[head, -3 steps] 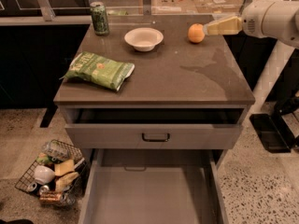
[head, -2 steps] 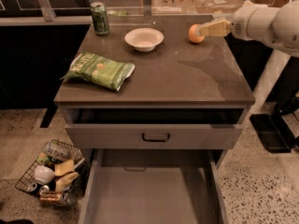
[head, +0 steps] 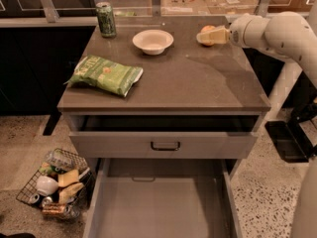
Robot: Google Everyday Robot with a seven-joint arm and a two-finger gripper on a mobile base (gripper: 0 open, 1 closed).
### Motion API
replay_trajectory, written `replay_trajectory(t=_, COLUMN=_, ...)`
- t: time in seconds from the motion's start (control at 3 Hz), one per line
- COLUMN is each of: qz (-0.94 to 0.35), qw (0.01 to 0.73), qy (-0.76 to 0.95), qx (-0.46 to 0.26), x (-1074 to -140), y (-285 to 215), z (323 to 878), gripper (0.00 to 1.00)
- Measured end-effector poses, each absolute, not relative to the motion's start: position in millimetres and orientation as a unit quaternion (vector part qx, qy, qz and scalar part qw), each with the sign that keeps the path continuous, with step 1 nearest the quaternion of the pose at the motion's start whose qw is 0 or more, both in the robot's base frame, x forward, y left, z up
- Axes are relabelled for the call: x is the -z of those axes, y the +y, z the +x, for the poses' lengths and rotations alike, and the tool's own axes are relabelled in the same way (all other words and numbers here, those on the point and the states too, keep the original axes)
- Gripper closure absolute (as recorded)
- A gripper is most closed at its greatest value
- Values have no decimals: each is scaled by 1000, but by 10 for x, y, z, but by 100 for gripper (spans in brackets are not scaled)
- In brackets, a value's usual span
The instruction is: Place orange into middle drawer
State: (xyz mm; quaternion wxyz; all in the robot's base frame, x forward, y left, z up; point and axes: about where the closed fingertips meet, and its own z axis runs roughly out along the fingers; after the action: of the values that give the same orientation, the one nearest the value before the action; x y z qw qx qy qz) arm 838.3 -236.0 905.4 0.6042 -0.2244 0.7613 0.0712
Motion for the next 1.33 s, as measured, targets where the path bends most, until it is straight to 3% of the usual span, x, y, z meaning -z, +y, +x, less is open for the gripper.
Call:
replay_trajectory(t=1.0, qz=-200, qw=599, qy=765, qx=-128, x=-8565, y=-2252, z=8992, gripper=0)
replay_trajectory(t=1.33, qz=-188, qw=598, qy=765, qx=-150, x=-8423, y=-2223, z=9036, gripper=13)
